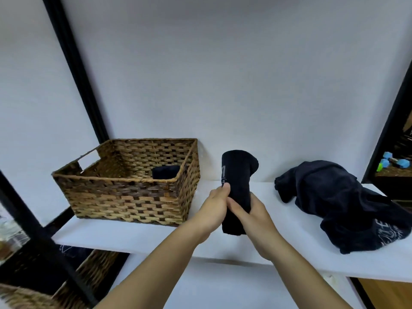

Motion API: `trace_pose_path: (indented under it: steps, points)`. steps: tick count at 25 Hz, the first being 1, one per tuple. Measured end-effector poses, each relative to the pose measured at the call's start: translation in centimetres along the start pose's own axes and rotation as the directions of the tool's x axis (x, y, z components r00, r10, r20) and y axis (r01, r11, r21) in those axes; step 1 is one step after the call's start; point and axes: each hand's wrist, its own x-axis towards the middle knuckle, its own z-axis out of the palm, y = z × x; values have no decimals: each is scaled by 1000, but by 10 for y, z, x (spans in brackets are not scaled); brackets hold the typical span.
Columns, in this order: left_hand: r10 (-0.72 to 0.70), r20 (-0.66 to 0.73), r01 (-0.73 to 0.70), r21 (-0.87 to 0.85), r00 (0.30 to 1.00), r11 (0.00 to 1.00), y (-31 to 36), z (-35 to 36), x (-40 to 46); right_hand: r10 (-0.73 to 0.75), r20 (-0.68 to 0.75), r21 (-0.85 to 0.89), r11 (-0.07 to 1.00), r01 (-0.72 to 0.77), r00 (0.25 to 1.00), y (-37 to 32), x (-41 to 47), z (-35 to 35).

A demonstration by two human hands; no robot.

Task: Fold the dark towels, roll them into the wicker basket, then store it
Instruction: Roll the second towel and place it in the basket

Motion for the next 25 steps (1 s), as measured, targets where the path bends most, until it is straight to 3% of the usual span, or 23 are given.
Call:
trace_pose_path:
  steps: [2,3,5,6,7,8,10,14,18,22,25]
  points:
    - [206,-54,-188,238,977,953,14,-20,-7,2,53,28,1000,-4,999,-21,9,3]
    - [359,-86,-295,414,929,861,20,-34,-11,2,70,26,1000,-4,998,-33,16,8]
    - [669,-72,-418,730,740,541,38,-57,-24,-1,101,-38,999,4,995,-53,32,16]
    - [771,27,-429,843,636,324,49,-68,-29,-8,131,-98,995,21,991,-62,40,19]
    - [807,167,-409,907,566,100,56,-82,-31,-13,187,-164,985,44,982,-71,48,25]
    - [782,297,-381,921,549,-82,62,-98,-31,-11,256,-236,969,74,967,-79,54,32]
    - [670,416,-354,905,615,-237,76,-134,-30,-8,375,-377,912,161,927,-91,65,48]
    - [520,348,-272,937,780,-220,94,-205,-8,-27,460,-571,756,319,888,-108,96,84]
    - [451,218,-225,974,866,-38,89,-285,30,-43,502,-751,473,461,864,-119,158,139]
    - [335,65,-102,990,940,95,78,-359,69,-46,463,-868,178,463,885,-103,219,195]
    - [236,24,-37,998,972,52,69,-389,101,54,442,-897,14,442,895,-82,260,229]
